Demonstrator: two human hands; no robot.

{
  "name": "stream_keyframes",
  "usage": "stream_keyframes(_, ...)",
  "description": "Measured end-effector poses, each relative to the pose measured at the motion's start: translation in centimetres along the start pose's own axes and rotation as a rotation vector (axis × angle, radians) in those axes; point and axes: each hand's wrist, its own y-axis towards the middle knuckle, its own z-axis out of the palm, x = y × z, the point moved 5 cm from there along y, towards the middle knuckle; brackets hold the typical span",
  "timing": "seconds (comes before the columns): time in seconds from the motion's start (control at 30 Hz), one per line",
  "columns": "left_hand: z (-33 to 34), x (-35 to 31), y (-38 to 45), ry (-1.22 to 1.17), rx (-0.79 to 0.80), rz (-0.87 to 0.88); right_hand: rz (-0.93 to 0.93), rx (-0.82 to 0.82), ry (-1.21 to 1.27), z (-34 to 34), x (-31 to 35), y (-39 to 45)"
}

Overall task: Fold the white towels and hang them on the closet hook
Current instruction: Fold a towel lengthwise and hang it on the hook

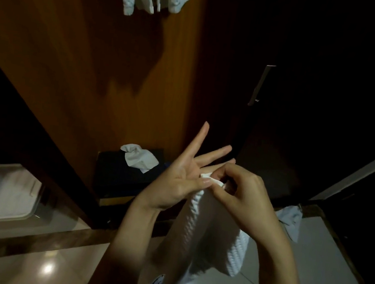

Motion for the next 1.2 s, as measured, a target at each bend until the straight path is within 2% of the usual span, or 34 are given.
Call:
stream_keyframes(0.23, 0.8, -0.3, 0.2, 0.038, 0.079, -0.015, -0.042, 0.010, -0.072, -0.7, 0.0, -0.5)
stream_keyframes(0.3, 1.1, -0.7, 0.3, 0.037, 0.085, 0.003, -0.056, -0.039, -0.107, -0.9, -0.1, -0.6)
stream_keyframes(0.43, 1.3, -1.4, 0.5, 0.059, 0.022, 0.059, -0.022, -0.221, 0.035, -1.3, -0.8, -0.9)
stream_keyframes(0.57, 1.2, -1.7, 0.7, 0.065, -0.024, 0.076, 0.004, -0.259, 0.038, -1.5, -1.7, -1.1)
stream_keyframes(0.7, -0.5, -2.0, 0.4, 0.073, -0.052, 0.102, 0.117, -0.105, -0.088, -0.6, -4.6, -1.0)
stream_keyframes(0.87, -3.5, -2.3, -0.8, 0.041, -0.095, 0.131, 0.024, 0.099, -0.407, 2.6, -6.8, -0.4)
stream_keyframes(0.93, -4.2, -2.2, -1.0, 0.001, -0.112, 0.143, 0.045, 0.180, -0.509, 3.8, -7.8, -0.1)
stream_keyframes(1.03, -4.9, -1.9, -1.2, -0.035, -0.118, 0.150, 0.062, 0.240, -0.451, 5.4, -8.6, 0.2)
stream_keyframes(1.2, -5.7, -2.5, -1.6, -0.028, -0.106, 0.158, 0.019, 0.404, -0.500, 7.0, -8.8, 1.1)
